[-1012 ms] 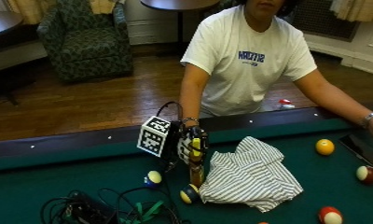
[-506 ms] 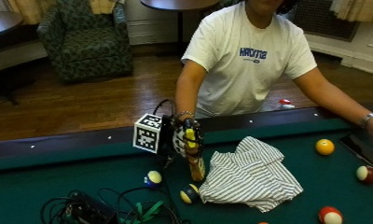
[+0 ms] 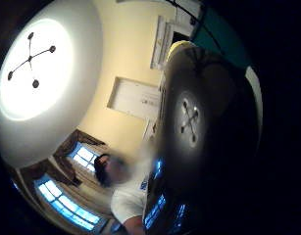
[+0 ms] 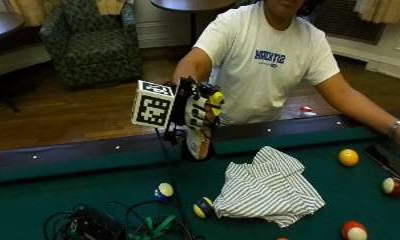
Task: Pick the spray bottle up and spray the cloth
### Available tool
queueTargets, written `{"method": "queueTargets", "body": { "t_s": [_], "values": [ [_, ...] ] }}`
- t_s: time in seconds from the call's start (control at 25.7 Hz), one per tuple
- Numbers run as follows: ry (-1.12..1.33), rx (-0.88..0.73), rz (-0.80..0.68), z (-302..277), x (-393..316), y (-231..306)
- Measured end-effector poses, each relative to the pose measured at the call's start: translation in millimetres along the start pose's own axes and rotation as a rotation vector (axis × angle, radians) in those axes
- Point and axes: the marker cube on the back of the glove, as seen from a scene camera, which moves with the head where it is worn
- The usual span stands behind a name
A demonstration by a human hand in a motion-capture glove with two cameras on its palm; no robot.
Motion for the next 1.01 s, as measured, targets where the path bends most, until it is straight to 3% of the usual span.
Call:
{"method": "queueTargets", "body": {
  "t_s": [0.47,0.78,1.01],
  "values": [
    [0.525,-0.573,0.354,36.8,-13.4,-15.4],
    [0.861,-0.837,0.530,66.4,2.7,-23.8],
    [0.937,-0.930,0.673,101.3,22.6,-23.3]
  ]
}}
